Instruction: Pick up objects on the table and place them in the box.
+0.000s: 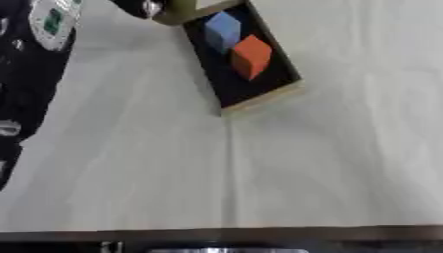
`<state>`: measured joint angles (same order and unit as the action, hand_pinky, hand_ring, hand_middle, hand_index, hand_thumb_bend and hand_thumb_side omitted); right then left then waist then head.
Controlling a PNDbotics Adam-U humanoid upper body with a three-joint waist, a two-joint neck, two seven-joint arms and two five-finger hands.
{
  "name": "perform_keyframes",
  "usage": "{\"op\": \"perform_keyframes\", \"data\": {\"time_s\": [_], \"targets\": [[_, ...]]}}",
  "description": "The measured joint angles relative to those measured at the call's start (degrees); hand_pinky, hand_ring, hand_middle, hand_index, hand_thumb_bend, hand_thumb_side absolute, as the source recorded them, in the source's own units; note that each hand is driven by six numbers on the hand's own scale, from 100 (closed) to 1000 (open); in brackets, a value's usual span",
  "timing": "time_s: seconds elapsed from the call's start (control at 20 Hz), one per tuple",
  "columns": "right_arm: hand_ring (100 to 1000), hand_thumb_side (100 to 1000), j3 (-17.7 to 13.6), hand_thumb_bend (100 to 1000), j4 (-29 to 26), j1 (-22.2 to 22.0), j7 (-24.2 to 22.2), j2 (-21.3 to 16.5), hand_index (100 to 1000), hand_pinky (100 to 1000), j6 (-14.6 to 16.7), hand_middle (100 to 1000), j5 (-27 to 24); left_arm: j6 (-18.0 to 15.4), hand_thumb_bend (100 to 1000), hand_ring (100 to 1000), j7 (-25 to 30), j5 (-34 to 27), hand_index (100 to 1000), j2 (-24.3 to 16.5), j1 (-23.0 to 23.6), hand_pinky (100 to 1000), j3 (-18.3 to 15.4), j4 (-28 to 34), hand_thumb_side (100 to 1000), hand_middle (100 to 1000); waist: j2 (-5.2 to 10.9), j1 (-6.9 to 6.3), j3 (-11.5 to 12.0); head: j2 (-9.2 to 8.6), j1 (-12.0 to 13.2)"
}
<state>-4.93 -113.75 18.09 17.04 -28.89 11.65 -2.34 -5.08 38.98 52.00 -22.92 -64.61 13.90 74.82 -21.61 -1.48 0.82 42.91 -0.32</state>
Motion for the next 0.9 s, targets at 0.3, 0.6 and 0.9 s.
{"op": "perform_keyframes", "data": {"time_s": [0.3, 0.6, 0.9], "targets": [[811, 627, 0.0, 100, 0.0, 0.05, -0.03, -0.01, 888, 871, -0.23, 673, -0.15, 0.68, 100, 621, -0.78, -7.6, 692, -2.36, 3.22, 721, 3.94, 5.82, 100, 568, 0.1, -0.16, 0.16, 0.41, -1.39], [811, 627, 0.01, 100, 0.0, 0.1, -0.15, -0.01, 888, 872, -0.36, 673, -0.31, 2.09, 106, 621, -0.26, -10.98, 694, -2.71, 3.59, 718, 6.53, 7.87, 100, 569, 0.11, -0.15, 0.04, 0.48, -1.66], [812, 628, 0.03, 100, 0.0, 0.33, -0.34, -0.01, 889, 872, -0.54, 672, -0.38, 2.71, 106, 620, -0.14, -11.04, 694, -0.92, 3.42, 717, 7.83, 7.08, 100, 568, 0.11, -0.16, -0.18, 0.86, -1.43]]}}
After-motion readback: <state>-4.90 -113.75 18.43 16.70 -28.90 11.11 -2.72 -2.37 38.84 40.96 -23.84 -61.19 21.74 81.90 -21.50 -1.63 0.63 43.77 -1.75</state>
